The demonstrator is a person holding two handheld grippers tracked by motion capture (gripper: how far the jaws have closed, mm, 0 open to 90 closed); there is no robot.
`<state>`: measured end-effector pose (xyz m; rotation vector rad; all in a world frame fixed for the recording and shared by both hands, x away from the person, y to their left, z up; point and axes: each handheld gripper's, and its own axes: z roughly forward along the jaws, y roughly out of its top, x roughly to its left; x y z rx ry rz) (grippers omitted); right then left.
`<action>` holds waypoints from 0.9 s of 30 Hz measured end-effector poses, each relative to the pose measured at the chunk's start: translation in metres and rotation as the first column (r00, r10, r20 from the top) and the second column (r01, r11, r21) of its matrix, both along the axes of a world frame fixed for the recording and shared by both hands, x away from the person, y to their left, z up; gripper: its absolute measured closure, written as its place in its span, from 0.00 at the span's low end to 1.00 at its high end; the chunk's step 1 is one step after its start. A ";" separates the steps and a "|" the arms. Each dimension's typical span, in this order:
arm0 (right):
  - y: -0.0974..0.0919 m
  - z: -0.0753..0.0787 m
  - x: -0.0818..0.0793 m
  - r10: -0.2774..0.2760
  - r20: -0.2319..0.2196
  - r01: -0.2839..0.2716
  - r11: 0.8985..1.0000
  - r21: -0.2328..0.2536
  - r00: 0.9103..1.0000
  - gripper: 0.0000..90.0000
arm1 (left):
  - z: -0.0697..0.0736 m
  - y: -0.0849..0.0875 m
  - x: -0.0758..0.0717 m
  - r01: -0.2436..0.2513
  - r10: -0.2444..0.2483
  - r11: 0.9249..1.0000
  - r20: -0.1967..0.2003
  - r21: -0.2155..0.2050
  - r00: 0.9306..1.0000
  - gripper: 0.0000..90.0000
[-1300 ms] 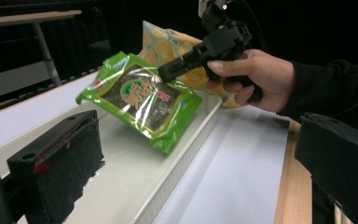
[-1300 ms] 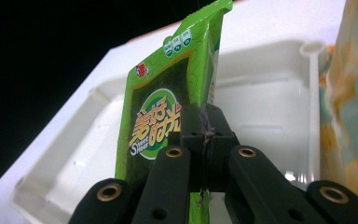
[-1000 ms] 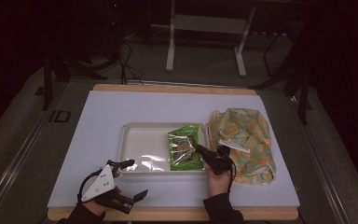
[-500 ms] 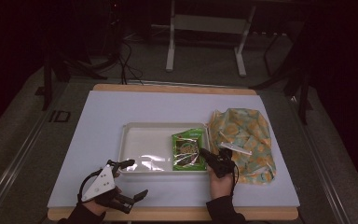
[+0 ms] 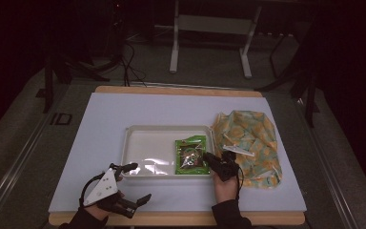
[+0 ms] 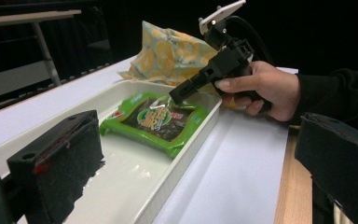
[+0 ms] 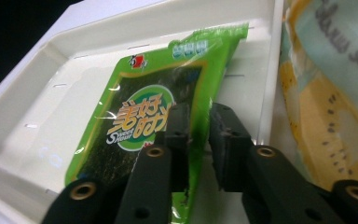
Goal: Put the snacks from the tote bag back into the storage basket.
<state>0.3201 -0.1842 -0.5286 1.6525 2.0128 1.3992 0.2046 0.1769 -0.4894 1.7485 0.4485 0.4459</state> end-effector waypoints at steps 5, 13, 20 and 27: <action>0.000 0.010 0.001 0.011 0.027 -0.010 0.999 -0.035 1.000 0.78 | 0.000 0.000 0.000 0.001 -0.001 1.000 -0.001 0.001 1.000 0.01; 0.008 0.035 0.000 0.068 0.088 -0.060 0.994 -0.090 0.994 0.74 | 0.000 0.000 0.000 0.002 -0.002 1.000 0.000 -0.001 1.000 0.01; 0.004 0.070 0.015 0.132 0.138 -0.120 0.988 -0.094 0.982 0.64 | 0.000 0.000 0.000 0.003 -0.003 1.000 0.001 -0.001 1.000 0.01; -0.007 0.096 0.026 0.141 0.198 -0.117 0.985 -0.129 0.970 0.48 | 0.000 0.000 0.000 0.002 -0.002 1.000 -0.003 -0.001 1.000 0.01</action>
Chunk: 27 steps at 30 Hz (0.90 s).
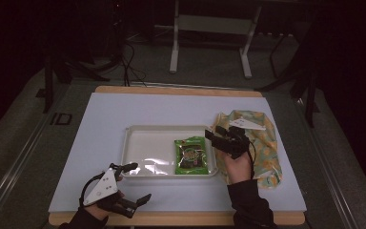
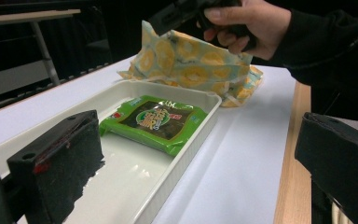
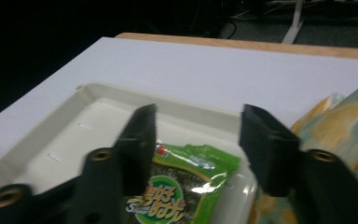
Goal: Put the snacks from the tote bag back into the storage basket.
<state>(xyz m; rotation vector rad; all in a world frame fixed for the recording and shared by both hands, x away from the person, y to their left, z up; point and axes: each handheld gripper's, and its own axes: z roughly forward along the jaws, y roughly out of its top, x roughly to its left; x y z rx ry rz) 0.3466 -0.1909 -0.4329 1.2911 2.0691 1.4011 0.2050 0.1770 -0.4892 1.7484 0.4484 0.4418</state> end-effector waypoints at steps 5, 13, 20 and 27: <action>-0.006 0.011 0.003 0.010 0.022 -0.010 0.999 -0.034 1.000 0.30 | 0.000 0.000 0.000 -0.003 0.003 1.000 0.000 0.000 1.000 0.01; -0.011 0.018 0.002 0.047 0.022 -0.045 0.996 -0.075 0.999 0.17 | 0.000 0.000 0.000 -0.002 0.002 1.000 -0.002 0.000 1.000 0.01; -0.022 0.024 -0.001 0.032 0.065 -0.024 0.992 -0.126 0.997 0.17 | 0.000 0.000 0.000 -0.003 0.003 1.000 -0.003 0.001 1.000 0.01; -0.034 0.022 -0.006 0.027 0.082 -0.011 0.984 -0.180 0.996 0.17 | 0.000 0.000 0.000 -0.003 0.003 1.000 -0.002 0.003 1.000 0.01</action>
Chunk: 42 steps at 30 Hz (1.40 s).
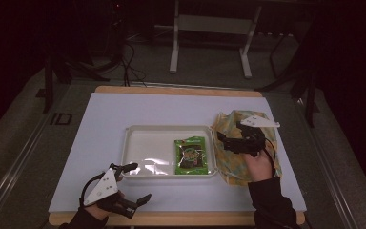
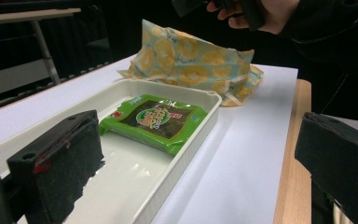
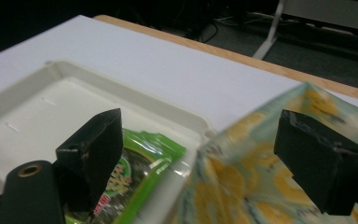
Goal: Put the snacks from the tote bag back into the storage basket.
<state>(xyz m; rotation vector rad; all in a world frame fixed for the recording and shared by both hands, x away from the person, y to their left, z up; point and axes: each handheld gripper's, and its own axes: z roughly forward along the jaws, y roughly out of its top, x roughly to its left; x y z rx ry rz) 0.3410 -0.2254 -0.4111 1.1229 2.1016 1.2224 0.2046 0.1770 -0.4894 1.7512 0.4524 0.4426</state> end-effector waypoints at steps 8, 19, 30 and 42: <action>-0.022 -0.005 -0.011 -0.033 0.011 0.033 0.999 -0.011 0.999 0.17 | 0.000 0.000 0.000 -0.001 0.001 1.000 0.000 -0.001 1.000 0.01; -0.051 -0.019 -0.029 -0.063 0.021 0.063 0.998 -0.028 0.998 0.17 | 0.000 0.000 0.000 -0.003 0.003 1.000 0.001 0.000 1.000 0.01; -0.072 -0.029 -0.047 -0.117 0.053 0.118 0.993 -0.021 0.992 0.17 | 0.000 0.000 0.000 0.000 0.000 1.000 0.000 0.000 1.000 0.01; -0.094 -0.035 -0.062 -0.158 0.073 0.156 0.987 0.024 0.985 0.17 | -0.001 -0.001 0.001 0.002 -0.002 1.000 -0.002 0.000 1.000 0.01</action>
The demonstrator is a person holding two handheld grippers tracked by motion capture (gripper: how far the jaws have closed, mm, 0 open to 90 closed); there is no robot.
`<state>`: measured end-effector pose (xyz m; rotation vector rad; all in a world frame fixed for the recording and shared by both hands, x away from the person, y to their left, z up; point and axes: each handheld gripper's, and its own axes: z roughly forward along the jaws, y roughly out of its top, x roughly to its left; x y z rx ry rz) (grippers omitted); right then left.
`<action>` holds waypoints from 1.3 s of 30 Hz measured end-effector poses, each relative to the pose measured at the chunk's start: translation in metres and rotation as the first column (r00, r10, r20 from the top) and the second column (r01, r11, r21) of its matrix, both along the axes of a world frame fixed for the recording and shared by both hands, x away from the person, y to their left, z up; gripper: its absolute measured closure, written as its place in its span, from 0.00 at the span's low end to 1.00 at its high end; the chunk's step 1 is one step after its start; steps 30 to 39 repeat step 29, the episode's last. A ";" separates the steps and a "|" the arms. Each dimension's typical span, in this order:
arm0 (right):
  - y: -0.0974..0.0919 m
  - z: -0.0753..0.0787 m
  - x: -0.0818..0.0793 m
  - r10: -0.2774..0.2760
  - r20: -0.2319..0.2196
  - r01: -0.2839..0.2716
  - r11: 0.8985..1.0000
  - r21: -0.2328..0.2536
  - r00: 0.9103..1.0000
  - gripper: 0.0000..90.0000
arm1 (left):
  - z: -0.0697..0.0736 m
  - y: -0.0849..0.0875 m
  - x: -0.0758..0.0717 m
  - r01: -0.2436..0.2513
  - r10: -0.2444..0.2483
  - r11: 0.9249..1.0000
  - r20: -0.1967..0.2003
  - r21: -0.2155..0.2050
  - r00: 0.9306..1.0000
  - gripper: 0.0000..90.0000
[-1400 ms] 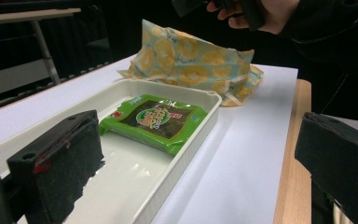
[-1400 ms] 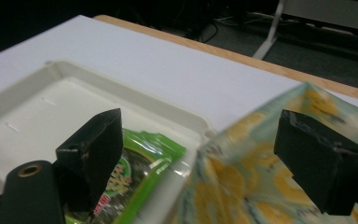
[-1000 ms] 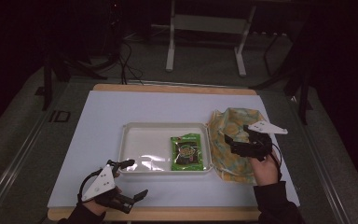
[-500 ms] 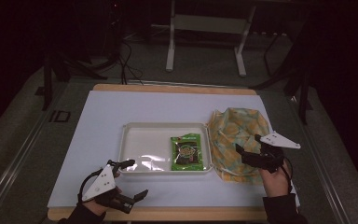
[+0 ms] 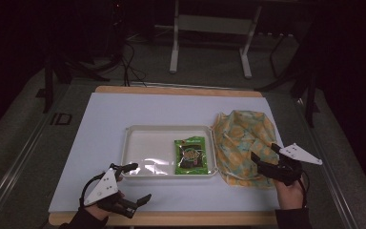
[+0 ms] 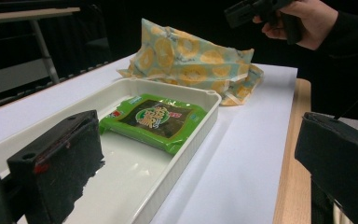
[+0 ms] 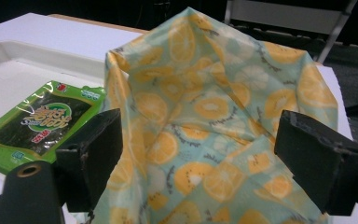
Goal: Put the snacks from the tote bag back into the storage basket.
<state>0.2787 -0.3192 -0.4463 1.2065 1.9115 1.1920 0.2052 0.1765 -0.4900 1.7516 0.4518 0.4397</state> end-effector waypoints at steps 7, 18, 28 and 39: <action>-0.010 -0.005 -0.007 -0.014 0.013 0.014 1.000 0.016 1.000 0.17 | 0.000 0.000 0.000 0.001 -0.001 1.000 0.001 0.000 1.000 0.01; -0.017 -0.012 -0.019 -0.024 0.078 0.017 0.996 0.084 0.997 0.16 | 0.001 0.000 0.000 0.007 -0.007 1.000 0.001 -0.001 1.000 0.01; -0.015 -0.011 -0.019 -0.014 0.136 0.006 0.999 0.054 0.991 0.16 | 0.001 -0.001 -0.001 0.015 -0.015 1.000 0.001 -0.002 1.000 0.01; -0.014 -0.011 -0.019 -0.017 0.150 0.011 0.999 0.040 0.989 0.16 | 0.001 -0.001 -0.001 0.016 -0.016 1.000 0.001 0.000 1.000 0.01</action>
